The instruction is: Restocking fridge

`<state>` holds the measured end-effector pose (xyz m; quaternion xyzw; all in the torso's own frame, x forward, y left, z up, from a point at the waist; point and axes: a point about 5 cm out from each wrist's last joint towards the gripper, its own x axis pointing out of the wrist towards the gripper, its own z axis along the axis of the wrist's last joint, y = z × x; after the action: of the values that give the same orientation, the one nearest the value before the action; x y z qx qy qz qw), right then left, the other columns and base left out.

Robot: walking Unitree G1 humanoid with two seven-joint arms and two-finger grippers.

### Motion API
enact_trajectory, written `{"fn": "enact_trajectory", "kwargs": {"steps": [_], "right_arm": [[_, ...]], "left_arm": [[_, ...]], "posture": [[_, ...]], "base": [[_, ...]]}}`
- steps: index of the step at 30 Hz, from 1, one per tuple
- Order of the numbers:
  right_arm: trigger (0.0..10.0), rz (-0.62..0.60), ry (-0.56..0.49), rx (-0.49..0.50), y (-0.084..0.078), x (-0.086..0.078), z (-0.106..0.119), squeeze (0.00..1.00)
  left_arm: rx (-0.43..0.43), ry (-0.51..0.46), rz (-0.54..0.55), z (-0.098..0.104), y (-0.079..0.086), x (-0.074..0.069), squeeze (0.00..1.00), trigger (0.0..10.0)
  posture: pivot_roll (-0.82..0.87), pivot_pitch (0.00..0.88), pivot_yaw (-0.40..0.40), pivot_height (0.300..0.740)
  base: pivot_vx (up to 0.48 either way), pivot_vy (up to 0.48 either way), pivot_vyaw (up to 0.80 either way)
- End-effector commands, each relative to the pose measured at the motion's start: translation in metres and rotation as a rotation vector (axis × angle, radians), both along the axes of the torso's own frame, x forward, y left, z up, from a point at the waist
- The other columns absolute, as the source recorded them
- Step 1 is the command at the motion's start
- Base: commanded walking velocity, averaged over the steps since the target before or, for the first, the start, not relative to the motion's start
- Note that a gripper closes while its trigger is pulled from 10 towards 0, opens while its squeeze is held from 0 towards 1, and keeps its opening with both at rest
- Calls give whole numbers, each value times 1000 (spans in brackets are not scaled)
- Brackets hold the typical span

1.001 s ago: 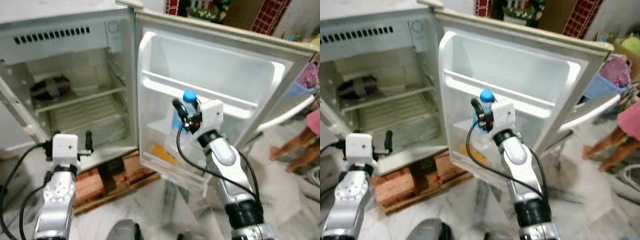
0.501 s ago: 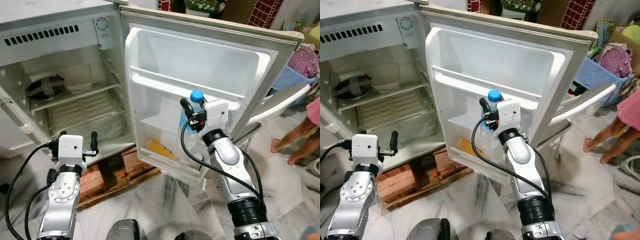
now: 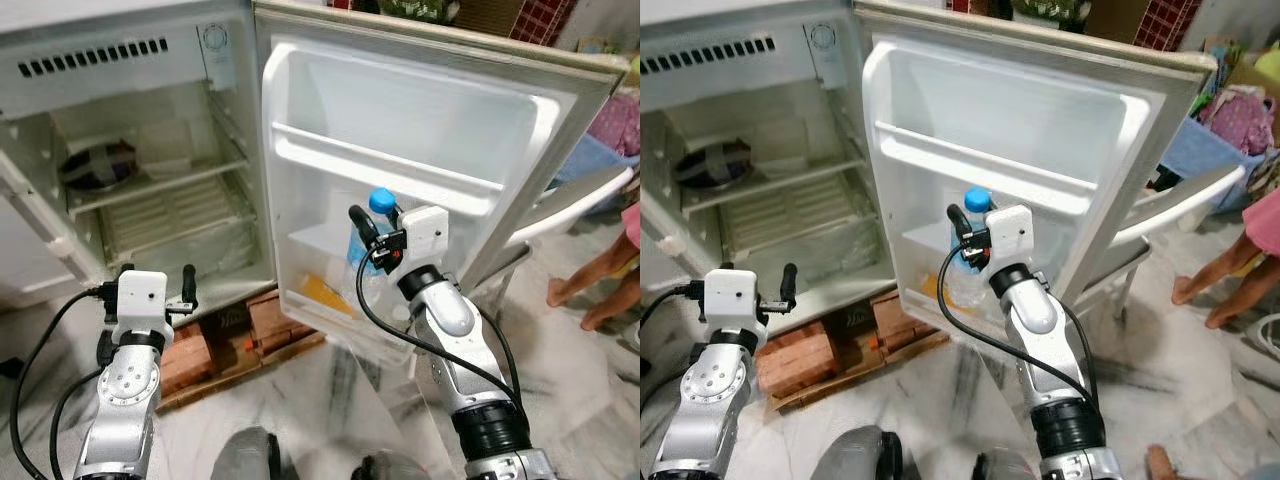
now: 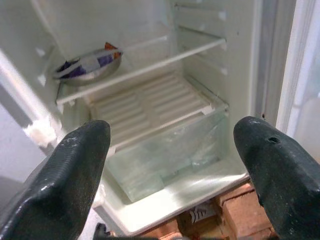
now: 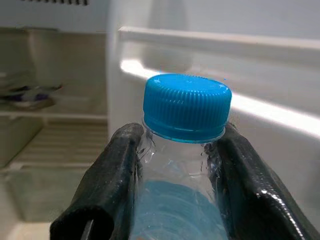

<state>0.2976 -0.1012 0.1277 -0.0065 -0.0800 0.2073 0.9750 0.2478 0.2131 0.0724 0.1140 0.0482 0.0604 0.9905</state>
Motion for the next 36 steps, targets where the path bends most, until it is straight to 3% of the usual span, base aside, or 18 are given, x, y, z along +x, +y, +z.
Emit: {"fn": "enact_trajectory", "kwargs": {"steps": [1,21,36], "right_arm": [[10000,17,-24,6,2,-2,5,0],[10000,33,-26,-3,4,-3,5,0],[10000,28,-63,-16,4,-1,11,0]], "left_arm": [[2,-11,-5,2,-1,-1,0,10000],[10,-36,-19,6,-2,2,0,10000],[10,-50,-32,7,-4,3,0,10000]], "posture": [[107,89,-16,641],[103,89,-13,641],[98,88,-17,641]], "base": [[0,0,0],[0,0,0],[405,0,0]]}}
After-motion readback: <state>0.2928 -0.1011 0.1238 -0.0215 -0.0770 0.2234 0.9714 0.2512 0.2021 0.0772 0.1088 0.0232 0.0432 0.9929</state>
